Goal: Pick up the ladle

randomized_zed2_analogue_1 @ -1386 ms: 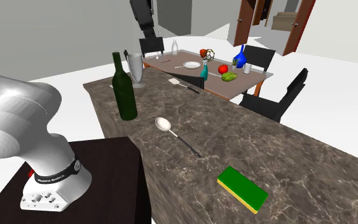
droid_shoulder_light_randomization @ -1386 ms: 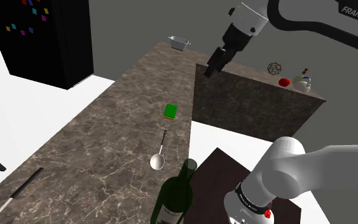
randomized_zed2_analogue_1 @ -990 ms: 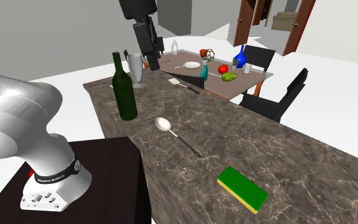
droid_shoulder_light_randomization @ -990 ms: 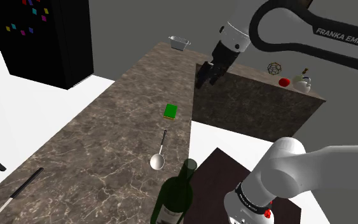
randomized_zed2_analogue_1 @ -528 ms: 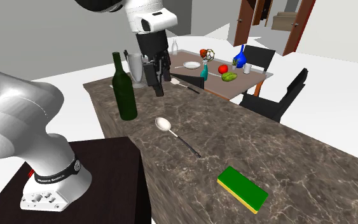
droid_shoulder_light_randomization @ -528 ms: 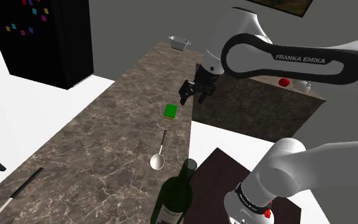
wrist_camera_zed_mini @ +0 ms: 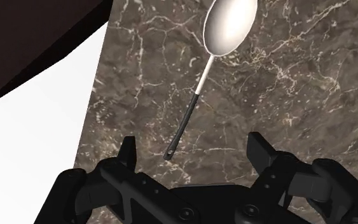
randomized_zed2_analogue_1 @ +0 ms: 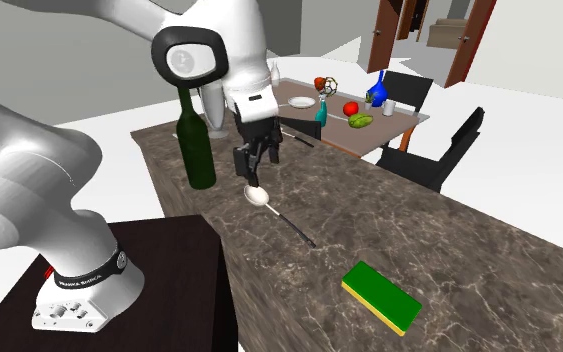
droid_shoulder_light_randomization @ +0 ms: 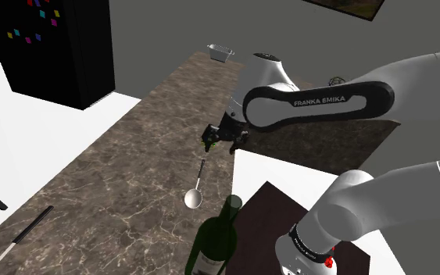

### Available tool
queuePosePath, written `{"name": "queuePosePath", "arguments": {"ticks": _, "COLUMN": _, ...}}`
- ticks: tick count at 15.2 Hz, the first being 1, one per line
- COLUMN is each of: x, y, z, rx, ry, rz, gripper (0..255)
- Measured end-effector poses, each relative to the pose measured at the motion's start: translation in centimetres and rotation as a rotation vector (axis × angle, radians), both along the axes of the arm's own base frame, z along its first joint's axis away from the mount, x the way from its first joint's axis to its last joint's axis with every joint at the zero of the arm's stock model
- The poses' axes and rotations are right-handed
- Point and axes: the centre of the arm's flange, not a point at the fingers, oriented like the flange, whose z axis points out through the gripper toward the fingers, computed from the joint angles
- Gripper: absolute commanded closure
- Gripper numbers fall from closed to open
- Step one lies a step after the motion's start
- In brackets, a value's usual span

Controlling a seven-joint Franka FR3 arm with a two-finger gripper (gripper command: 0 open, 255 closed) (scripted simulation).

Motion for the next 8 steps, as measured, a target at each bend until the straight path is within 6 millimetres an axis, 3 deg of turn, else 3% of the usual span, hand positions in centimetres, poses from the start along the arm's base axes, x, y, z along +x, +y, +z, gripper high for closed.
{"name": "queuePosePath", "arguments": {"ticks": 8, "x": 3.1, "y": 2.0, "z": -9.9, "rx": 0.073, "ry": 0.053, "rz": -0.290, "gripper": 0}}
